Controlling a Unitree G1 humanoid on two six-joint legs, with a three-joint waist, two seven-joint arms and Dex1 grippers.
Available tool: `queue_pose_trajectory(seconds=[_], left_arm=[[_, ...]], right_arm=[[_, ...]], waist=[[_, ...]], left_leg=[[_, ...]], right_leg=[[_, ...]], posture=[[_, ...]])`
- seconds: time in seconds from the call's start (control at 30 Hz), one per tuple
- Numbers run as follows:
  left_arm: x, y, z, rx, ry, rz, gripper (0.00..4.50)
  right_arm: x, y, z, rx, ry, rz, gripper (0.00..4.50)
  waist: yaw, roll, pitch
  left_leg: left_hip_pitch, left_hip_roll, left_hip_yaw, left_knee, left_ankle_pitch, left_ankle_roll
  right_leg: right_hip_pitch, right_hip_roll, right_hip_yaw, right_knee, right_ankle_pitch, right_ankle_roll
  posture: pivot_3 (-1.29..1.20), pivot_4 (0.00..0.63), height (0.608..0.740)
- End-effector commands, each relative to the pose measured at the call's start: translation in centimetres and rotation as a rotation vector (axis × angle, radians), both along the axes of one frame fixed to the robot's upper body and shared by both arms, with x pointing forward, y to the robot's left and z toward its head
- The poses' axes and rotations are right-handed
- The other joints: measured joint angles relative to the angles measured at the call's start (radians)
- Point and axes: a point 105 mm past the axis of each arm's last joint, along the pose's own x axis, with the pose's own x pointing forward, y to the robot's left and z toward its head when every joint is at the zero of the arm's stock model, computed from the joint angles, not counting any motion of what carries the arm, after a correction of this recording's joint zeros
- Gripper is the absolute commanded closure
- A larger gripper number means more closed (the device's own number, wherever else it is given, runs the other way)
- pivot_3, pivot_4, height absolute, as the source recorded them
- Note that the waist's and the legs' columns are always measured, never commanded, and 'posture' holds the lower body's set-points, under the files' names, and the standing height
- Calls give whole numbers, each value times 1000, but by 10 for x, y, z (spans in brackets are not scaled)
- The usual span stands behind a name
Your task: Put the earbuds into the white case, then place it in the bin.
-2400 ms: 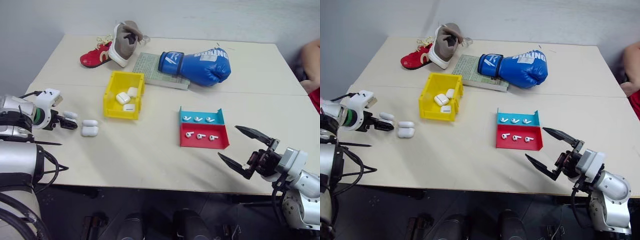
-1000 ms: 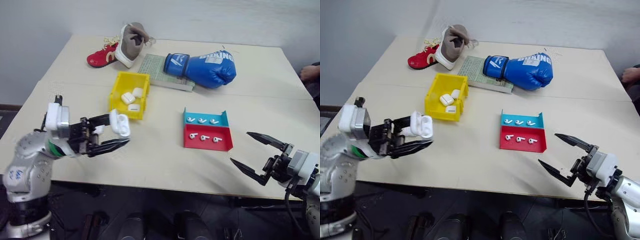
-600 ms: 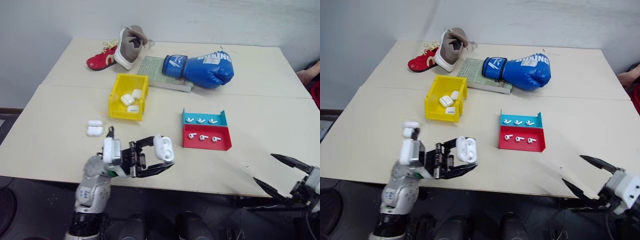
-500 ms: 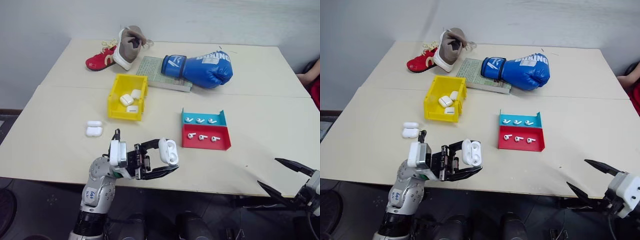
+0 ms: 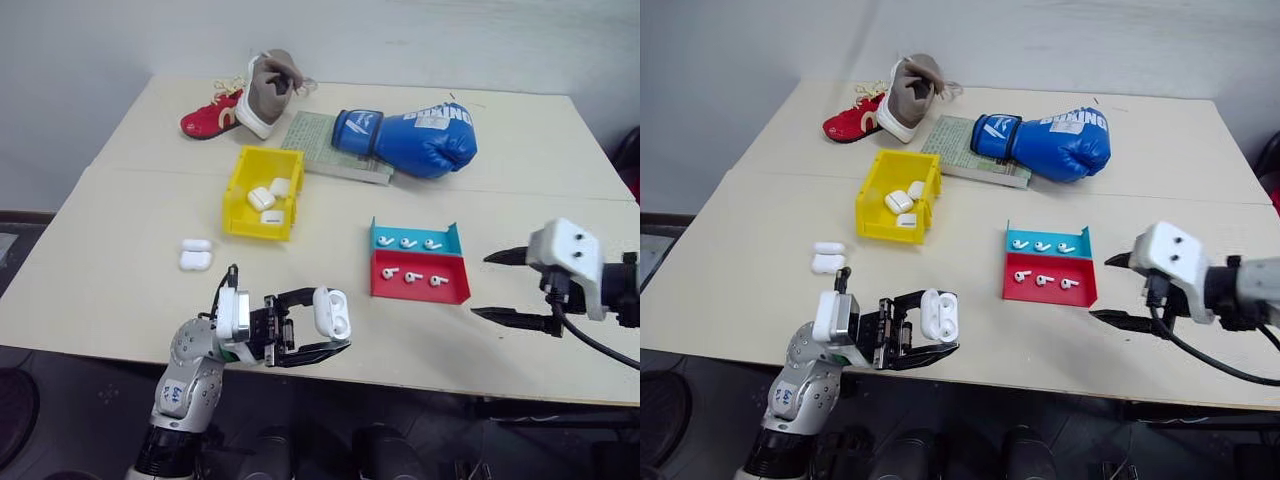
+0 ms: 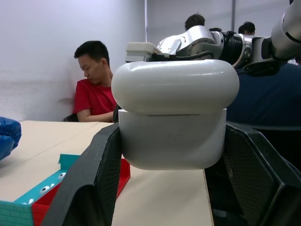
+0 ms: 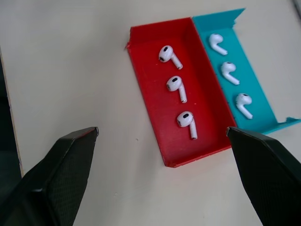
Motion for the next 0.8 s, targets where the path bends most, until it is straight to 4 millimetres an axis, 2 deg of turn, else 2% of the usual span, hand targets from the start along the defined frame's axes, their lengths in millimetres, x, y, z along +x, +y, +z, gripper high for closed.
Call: queue_pose_trajectory(seconds=[0.03, 0.23, 0.47, 0.8], left_arm=[[-6, -1, 5, -14, -21, -25, 1723], [-6, 0, 4, -3, -23, -22, 1723], [-10, -2, 2, 7, -18, -17, 1723], [-12, -4, 0, 15, -13, -2, 1723]], right_arm=[[7, 1, -10, -53, 69, 12, 952], [37, 5, -19, -123, 43, 19, 3138], [54, 12, -26, -172, 63, 85, 3138], [76, 32, -24, -227, 28, 122, 3138]], waist=[[1, 0, 0], [-13, 0, 0], [-16, 0, 0], [-16, 0, 0]], left_leg=[[-1, 0, 0, 0, 0, 0], [-1, 0, 1, 0, 0, 0], [-1, 0, 1, 0, 1, -1], [0, 0, 1, 0, 1, -1]], right_leg=[[0, 0, 0, -1, 0, 0], [0, 0, 0, -3, 0, 0], [-2, 0, 0, 0, 0, 0], [-2, 0, 0, 0, 0, 0]], posture=[[0, 150, 740], [0, 150, 740], [0, 150, 740], [0, 150, 740]])
